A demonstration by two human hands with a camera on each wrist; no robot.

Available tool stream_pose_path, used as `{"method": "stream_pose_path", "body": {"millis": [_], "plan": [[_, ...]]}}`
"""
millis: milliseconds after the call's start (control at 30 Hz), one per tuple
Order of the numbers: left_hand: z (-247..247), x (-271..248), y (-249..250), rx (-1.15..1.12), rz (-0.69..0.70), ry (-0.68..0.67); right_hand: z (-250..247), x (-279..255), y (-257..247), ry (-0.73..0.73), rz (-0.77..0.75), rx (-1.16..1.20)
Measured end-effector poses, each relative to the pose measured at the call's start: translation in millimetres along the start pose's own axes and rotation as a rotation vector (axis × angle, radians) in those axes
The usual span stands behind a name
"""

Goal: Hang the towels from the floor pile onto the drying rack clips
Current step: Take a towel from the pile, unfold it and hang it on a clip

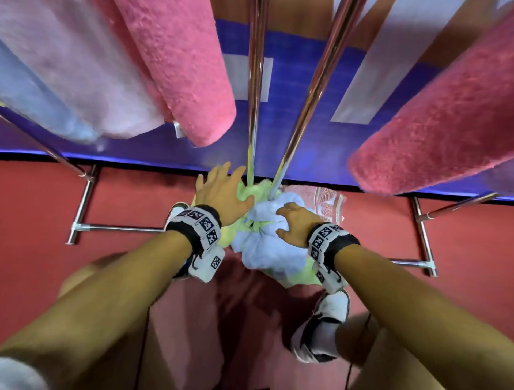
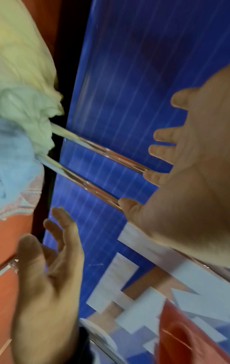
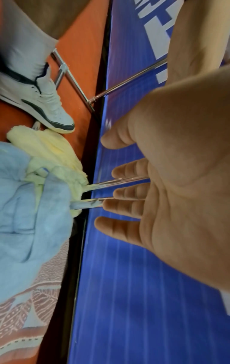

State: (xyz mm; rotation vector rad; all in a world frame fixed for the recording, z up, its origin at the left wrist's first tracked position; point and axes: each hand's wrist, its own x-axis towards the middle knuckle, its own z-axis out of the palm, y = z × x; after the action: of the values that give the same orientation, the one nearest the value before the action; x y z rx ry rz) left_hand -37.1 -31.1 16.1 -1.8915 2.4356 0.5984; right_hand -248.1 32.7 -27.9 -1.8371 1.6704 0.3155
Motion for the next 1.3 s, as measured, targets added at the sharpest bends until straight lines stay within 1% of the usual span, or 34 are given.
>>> {"method": "stream_pose_path", "body": {"millis": [100, 200, 367, 433, 500, 567, 667, 700, 767, 833, 867, 967, 1033, 1100, 1200, 1233, 1300], "plan": [[27, 4, -21, 0.096, -0.05, -0.07, 23, 24, 2, -0.081, -0.003, -0.064], [41, 12, -24, 0.119, -0.079, -0.134, 46, 44, 3, -0.116, -0.012, -0.078], [53, 22, -16, 0.105, -0.025, -0.204, 77, 91, 9, -0.142, 0.007, -0.098], [52, 25, -15, 0.114, -0.009, -0.195, 86, 109, 12, -0.14, 0.006, -0.138], [48, 29, -12, 0.091, 0.002, -0.191, 96, 121, 14, -0.144, 0.034, -0.182], [46, 33, -8, 0.067, -0.002, -0.205, 110, 129, 16, -0.151, 0.098, -0.205], [48, 35, -5, 0.037, -0.003, -0.254, 124, 132, 22, -0.197, 0.213, -0.154], [49, 34, -5, 0.034, -0.003, -0.271, 125, 133, 24, -0.173, 0.224, -0.144], [49, 34, -6, 0.035, -0.003, -0.295, 118, 131, 27, -0.044, 0.202, -0.105], [49, 36, -7, 0.013, -0.003, -0.282, 107, 124, 27, 0.094, 0.157, -0.022], [48, 37, -7, -0.008, 0.01, -0.258, 99, 118, 26, 0.14, 0.141, 0.031], [40, 39, -2, -0.119, 0.108, -0.172, 74, 96, 18, 0.245, 0.115, 0.273], [36, 35, 3, -0.191, 0.197, -0.155, 53, 75, 8, 0.302, 0.054, 0.419], [35, 24, 8, -0.259, 0.29, -0.193, 32, 51, -5, 0.335, -0.036, 0.492], [35, 0, 15, -0.381, 0.359, -0.364, 10, 13, -23, 0.407, -0.133, 0.559], [35, -10, 16, -0.432, 0.366, -0.38, 5, -1, -28, 0.428, -0.157, 0.587], [32, -27, 24, -0.522, 0.35, -0.318, -1, -29, -31, 0.466, -0.213, 0.619]]}}
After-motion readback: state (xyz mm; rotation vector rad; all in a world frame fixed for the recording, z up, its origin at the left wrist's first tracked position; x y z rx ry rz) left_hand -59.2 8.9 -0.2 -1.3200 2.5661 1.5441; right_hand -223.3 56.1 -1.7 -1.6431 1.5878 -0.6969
